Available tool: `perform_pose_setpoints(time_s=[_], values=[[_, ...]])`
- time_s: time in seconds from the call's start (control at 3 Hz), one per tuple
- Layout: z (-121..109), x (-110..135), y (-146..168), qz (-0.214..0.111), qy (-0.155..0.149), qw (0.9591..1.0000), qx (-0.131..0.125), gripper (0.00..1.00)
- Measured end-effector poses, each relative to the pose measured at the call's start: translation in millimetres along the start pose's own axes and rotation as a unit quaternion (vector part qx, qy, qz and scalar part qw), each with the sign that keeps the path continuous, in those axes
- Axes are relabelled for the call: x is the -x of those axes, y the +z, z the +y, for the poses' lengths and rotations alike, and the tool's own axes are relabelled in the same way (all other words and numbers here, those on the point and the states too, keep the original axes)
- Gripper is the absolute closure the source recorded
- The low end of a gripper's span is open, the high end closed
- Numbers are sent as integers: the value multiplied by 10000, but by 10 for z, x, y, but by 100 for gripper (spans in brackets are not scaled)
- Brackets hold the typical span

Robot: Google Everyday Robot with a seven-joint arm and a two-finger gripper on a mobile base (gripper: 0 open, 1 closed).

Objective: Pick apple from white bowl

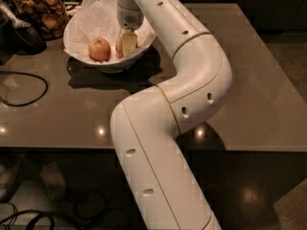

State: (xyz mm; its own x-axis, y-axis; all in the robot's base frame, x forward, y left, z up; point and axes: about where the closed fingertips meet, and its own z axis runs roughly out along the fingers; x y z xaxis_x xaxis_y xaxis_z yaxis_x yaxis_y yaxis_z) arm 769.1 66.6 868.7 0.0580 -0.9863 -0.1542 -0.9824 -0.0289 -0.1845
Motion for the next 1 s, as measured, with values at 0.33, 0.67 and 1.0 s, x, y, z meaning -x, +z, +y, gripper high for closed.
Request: perform_pose_setpoints(time_s=[0.33,0.67,1.0], values=[[5,12,41,16,-52,10000,34,31],[0,35,73,8,-125,9999,44,35],[-1,39,78,6,-140,9999,44,50]])
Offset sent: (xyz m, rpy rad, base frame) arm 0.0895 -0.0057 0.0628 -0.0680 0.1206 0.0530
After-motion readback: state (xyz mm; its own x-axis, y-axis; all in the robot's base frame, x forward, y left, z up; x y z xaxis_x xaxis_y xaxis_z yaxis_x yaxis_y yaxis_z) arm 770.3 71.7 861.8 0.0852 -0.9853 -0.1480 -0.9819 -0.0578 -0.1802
